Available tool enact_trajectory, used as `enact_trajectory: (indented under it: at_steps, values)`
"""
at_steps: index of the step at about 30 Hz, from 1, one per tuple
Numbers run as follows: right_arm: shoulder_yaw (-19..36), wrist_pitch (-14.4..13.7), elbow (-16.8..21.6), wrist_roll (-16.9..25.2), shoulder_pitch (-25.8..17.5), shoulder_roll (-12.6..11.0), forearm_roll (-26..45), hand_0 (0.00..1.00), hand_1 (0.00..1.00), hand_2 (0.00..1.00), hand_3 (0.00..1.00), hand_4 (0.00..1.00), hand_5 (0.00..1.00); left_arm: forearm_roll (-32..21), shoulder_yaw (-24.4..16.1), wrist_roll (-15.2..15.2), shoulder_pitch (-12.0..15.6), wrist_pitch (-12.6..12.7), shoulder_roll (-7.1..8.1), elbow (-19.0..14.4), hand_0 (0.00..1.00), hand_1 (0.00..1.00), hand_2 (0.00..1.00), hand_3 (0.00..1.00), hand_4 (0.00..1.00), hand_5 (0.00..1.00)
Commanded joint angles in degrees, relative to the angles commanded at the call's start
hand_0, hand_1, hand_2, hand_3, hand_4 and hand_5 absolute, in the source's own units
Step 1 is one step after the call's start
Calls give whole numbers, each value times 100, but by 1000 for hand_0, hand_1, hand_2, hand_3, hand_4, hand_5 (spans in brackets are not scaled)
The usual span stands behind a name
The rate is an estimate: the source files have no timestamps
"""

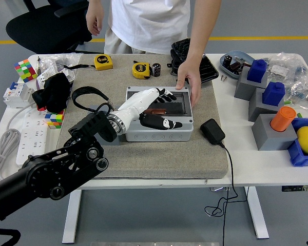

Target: Fetch the battery,place it into the box,close the lid of the box

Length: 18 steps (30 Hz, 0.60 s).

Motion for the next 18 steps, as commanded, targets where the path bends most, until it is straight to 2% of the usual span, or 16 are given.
enact_trajectory:
  at_steps: [5, 11, 15, 16, 18]
  values:
    - [10, -1, 1, 3, 4, 5, -9, 508, 620, 659, 559, 942, 505, -15, -81, 4, 58, -15, 28, -107, 640, 704, 674, 714, 997, 469]
    - [-2, -4, 0, 6, 13, 10, -7, 504, 620, 659, 559, 942, 505, -65, -605, -149, 295, 77, 32, -378, 648, 706, 676, 718, 997, 475]
    - [7, -2, -3, 6, 12, 15, -6, 504, 620, 659, 559, 942, 505, -391, -1129, -476, 622, 310, 9, -497, 648, 706, 676, 718, 997, 475]
    - [6, -2, -4, 5, 13, 15, -5, 504, 620, 659, 559, 941, 504, -528, -1268, -601, 720, 405, 2, -519, 613, 699, 672, 708, 998, 478]
    - [4, 0, -9, 4, 10, 15, 2, 504, 620, 659, 559, 941, 504, -788, -1568, -819, 924, 561, -14, -562, 613, 699, 672, 708, 998, 478]
